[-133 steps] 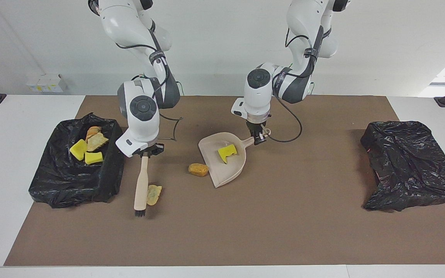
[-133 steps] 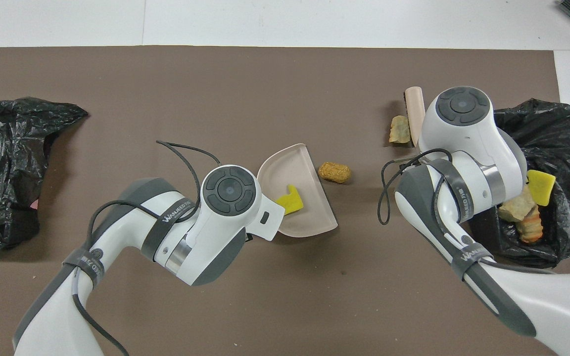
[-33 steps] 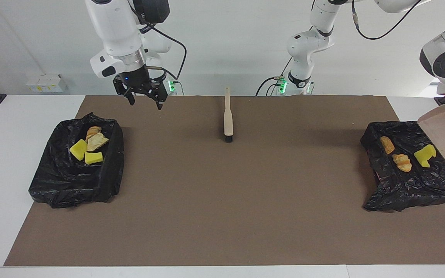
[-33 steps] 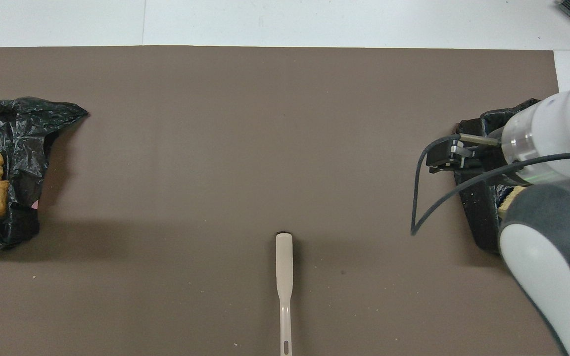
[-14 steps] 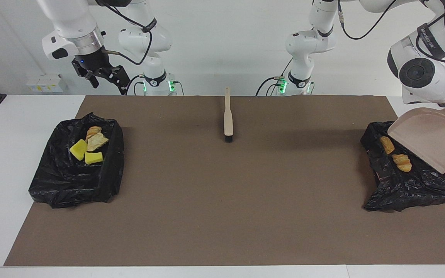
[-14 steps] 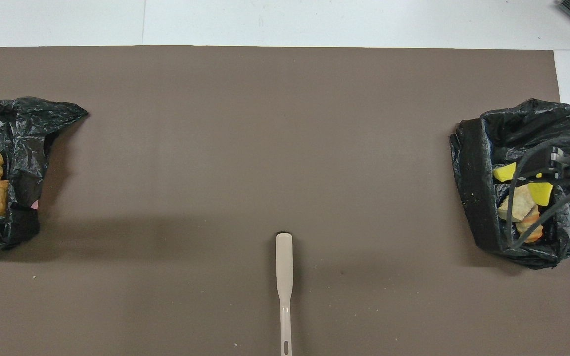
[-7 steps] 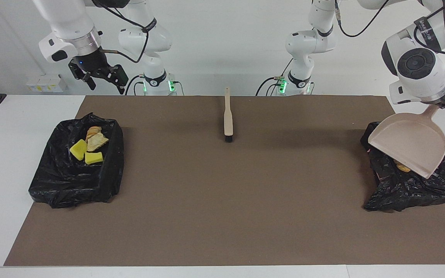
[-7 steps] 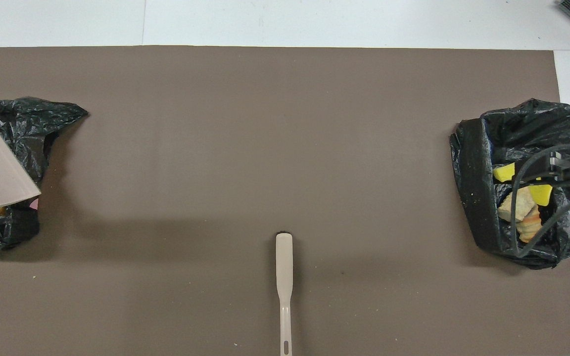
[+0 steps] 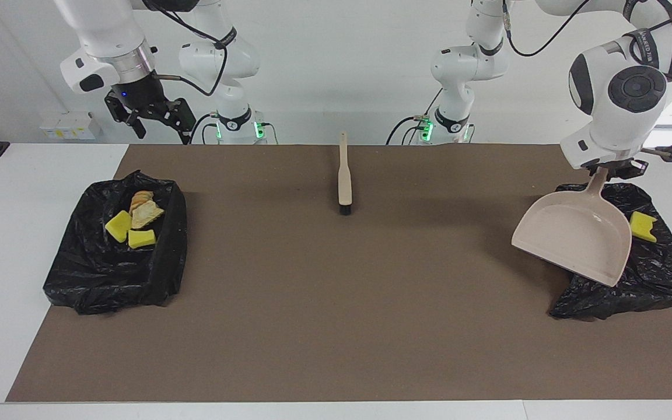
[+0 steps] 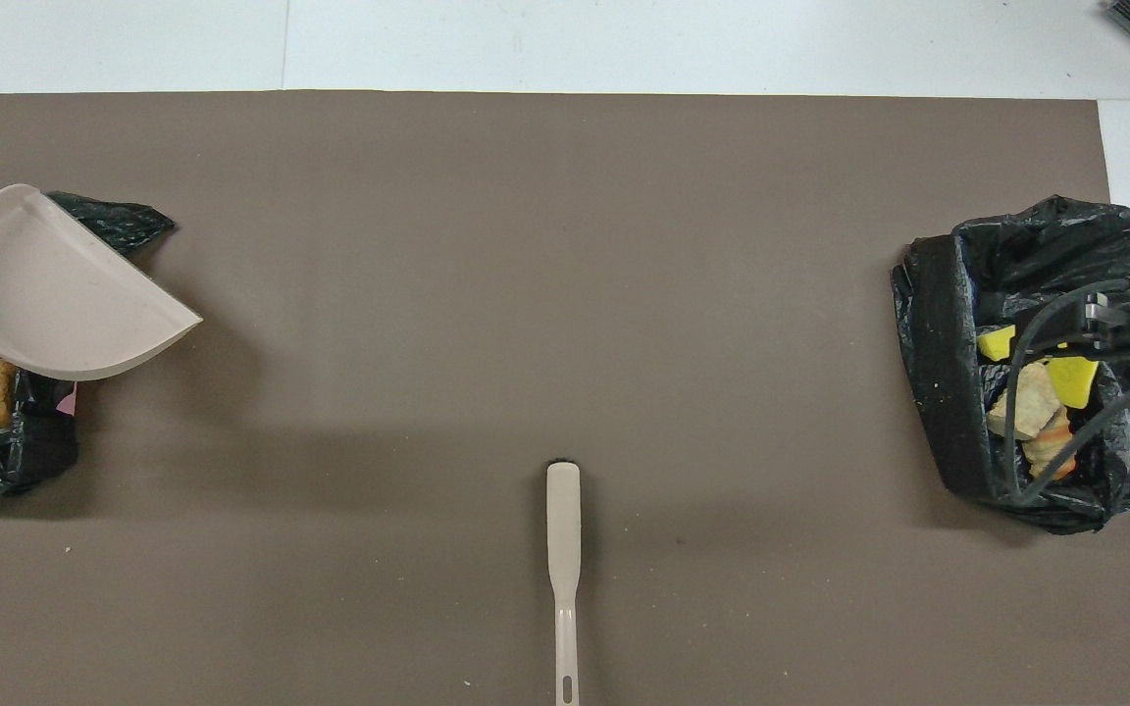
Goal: Sweep and dump trash in bin
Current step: 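Lift the empty dustpan away from the bag with the left gripper, then set the dustpan on the table beside the brush with the left gripper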
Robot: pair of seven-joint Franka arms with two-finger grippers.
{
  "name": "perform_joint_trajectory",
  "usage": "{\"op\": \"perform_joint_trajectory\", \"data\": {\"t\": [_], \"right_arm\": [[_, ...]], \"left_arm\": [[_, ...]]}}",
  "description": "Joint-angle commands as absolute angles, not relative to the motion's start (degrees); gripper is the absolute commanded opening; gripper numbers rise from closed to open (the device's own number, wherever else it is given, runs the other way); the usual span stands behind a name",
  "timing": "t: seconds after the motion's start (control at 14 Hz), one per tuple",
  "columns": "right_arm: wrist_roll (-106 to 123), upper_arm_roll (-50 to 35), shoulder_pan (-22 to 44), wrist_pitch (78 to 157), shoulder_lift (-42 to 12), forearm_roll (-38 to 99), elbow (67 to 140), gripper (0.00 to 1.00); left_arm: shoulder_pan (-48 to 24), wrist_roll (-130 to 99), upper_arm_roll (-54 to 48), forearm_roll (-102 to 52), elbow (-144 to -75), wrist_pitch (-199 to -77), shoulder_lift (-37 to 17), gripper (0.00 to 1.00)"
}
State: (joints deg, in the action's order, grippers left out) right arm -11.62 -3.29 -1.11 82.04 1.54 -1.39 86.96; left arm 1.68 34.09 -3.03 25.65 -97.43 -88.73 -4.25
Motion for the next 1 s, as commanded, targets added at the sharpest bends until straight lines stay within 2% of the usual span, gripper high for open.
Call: {"op": "perform_joint_trajectory", "data": {"t": [0.0,0.36,0.93], "right_arm": [[-10.9,-3.43,-1.49,82.79,1.93,-0.88,87.63,1.0],[-10.9,-3.43,-1.49,82.79,1.93,-0.88,87.54,1.0],[-10.72,-3.34,-1.76,82.71,1.93,-0.97,87.54,1.0]], "left_arm": [[-2.01,25.87,-2.46,20.93,-98.09,-88.33,-2.55,0.0],[-7.64,10.05,-2.46,10.31,-99.05,-89.03,-1.67,0.0],[-23.1,-12.37,-2.46,1.59,-98.96,-94.29,-1.49,0.0]]}}
